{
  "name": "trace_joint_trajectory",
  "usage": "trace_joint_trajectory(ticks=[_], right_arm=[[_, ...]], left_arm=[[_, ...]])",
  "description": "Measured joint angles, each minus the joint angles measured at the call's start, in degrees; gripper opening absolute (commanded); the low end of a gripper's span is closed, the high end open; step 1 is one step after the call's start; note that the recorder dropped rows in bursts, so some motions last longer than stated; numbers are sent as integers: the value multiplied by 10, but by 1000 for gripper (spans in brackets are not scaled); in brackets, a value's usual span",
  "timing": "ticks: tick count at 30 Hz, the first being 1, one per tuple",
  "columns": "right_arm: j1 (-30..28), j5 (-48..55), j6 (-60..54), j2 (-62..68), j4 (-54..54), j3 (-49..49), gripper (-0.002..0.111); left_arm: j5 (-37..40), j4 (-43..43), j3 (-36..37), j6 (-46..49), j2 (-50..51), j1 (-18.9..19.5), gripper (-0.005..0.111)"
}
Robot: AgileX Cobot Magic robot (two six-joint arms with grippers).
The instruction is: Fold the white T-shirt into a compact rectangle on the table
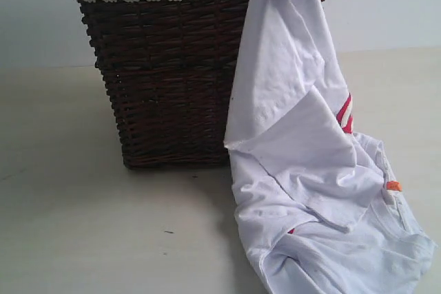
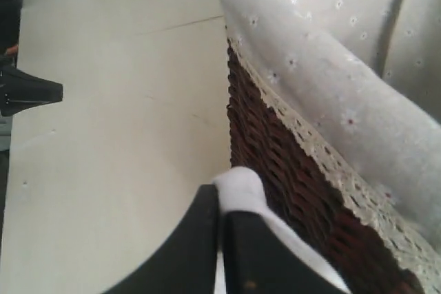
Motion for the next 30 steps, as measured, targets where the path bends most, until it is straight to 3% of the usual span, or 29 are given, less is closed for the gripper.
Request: trace_joint_trajectory(ticks=[11,14,17,24,30], right_arm=[[0,-209,-172,70,204,31,0],[0,-202,-177,77,217,31,0],[8,-121,-161,75,194,31,0],[127,-36,-139,47,14,69,0],[231,-172,-161,71,16,99,4]], left_arm=[[0,0,0,0,0,0,0],[0,0,0,0,0,0,0],[0,0,0,0,0,0,0],[0,0,0,0,0,0,0],[0,0,0,0,0,0,0]])
